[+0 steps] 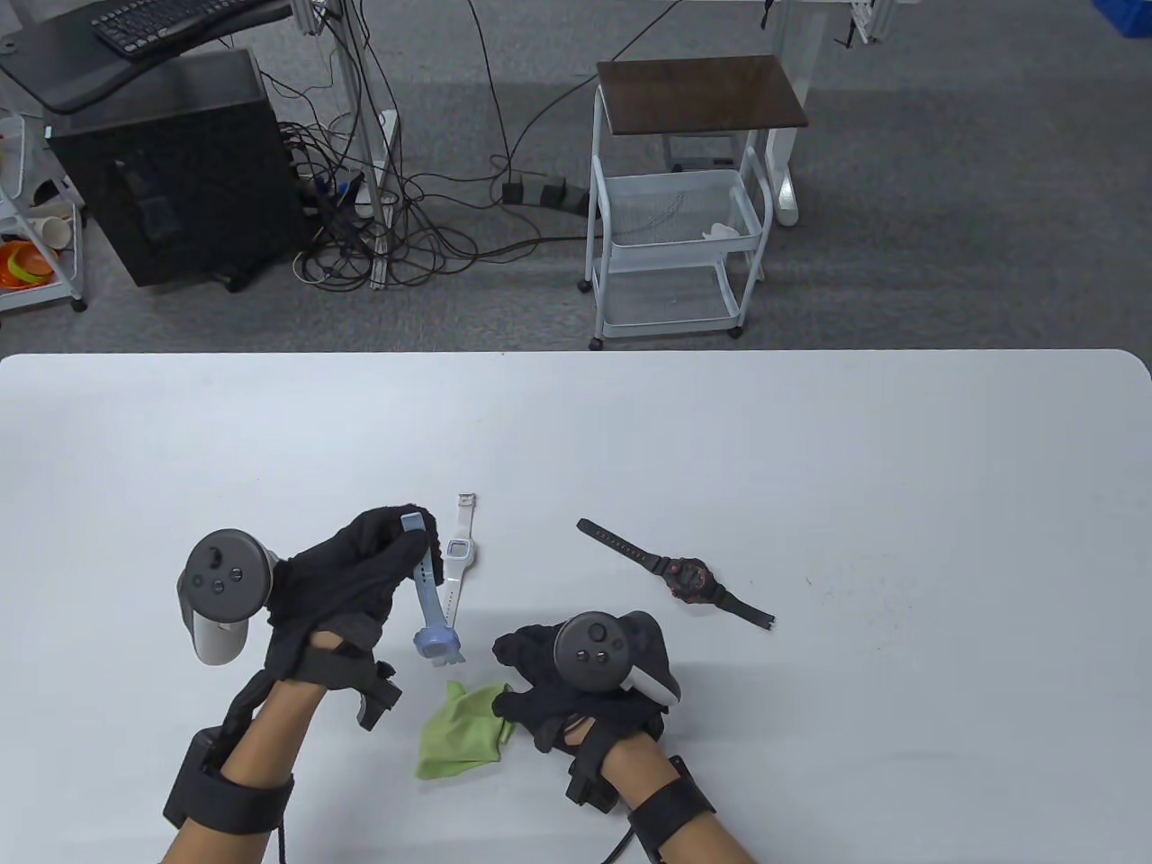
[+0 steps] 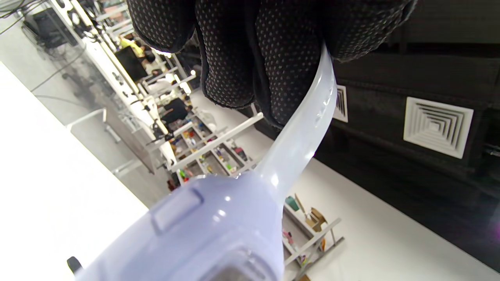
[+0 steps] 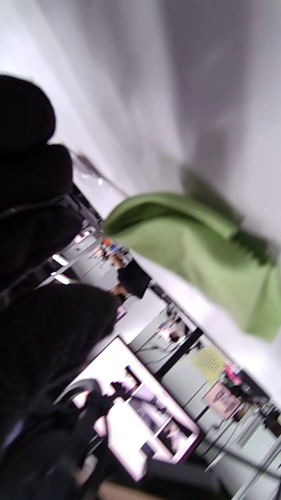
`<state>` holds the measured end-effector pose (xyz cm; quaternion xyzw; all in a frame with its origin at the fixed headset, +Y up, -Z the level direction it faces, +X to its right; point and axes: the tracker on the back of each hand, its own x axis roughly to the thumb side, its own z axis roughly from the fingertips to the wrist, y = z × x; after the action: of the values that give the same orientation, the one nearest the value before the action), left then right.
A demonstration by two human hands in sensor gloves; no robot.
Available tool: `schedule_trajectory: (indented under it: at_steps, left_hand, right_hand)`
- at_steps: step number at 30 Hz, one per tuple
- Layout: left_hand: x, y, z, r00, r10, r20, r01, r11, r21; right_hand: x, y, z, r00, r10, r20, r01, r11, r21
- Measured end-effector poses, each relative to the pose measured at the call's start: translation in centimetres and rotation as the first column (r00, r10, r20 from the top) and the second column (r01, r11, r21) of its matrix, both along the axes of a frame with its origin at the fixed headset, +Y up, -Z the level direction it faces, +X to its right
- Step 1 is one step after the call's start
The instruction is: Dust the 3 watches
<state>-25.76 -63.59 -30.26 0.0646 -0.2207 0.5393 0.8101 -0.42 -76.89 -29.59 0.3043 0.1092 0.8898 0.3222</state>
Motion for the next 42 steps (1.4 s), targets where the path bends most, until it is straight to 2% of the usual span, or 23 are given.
schedule_trajectory:
  at_steps: [8, 14, 19, 24, 34, 37, 42]
  left_hand:
    - [0.5, -0.2, 0.0, 1.0, -0.016, 0.009, 0.016, 1.0, -0.005]
    - [0.8, -0.4, 0.1, 0.999, -0.034, 0.016, 0.035, 0.999, -0.01]
    - [0.8, -0.4, 0.1, 0.999, -0.033, 0.023, 0.033, 0.999, -0.012]
    - [0.8, -0.5, 0.1, 0.999, -0.036, 0.039, 0.036, 0.999, -0.02]
    - [1.2, -0.5, 0.2, 0.997, -0.011, 0.077, 0.014, 0.999, -0.035]
    - [1.3, -0.5, 0.3, 0.996, -0.006, 0.091, 0.01, 0.999, -0.045]
    - [1.3, -1.0, 0.0, 0.996, -0.006, 0.09, 0.012, 0.998, -0.061]
  right_hand:
    - [-1.5, -1.2, 0.3, 0.986, 0.166, 0.001, -0.166, 0.986, 0.027]
    - [-1.9, -1.3, 0.6, 0.981, 0.194, 0.007, -0.194, 0.979, 0.058]
    - [-1.3, -0.9, 0.6, 0.991, 0.125, 0.044, -0.128, 0.989, 0.077]
    - [0.0, -0.2, 0.1, 0.993, -0.006, 0.118, -0.004, 0.996, 0.085]
    - [2.8, 1.8, -0.4, 0.943, -0.199, 0.267, 0.149, 0.969, 0.199]
    - [3.2, 2.1, -0.4, 0.928, -0.25, 0.276, 0.189, 0.955, 0.228]
    - [3.3, 2.8, 0.0, 0.896, -0.395, 0.204, 0.333, 0.899, 0.283]
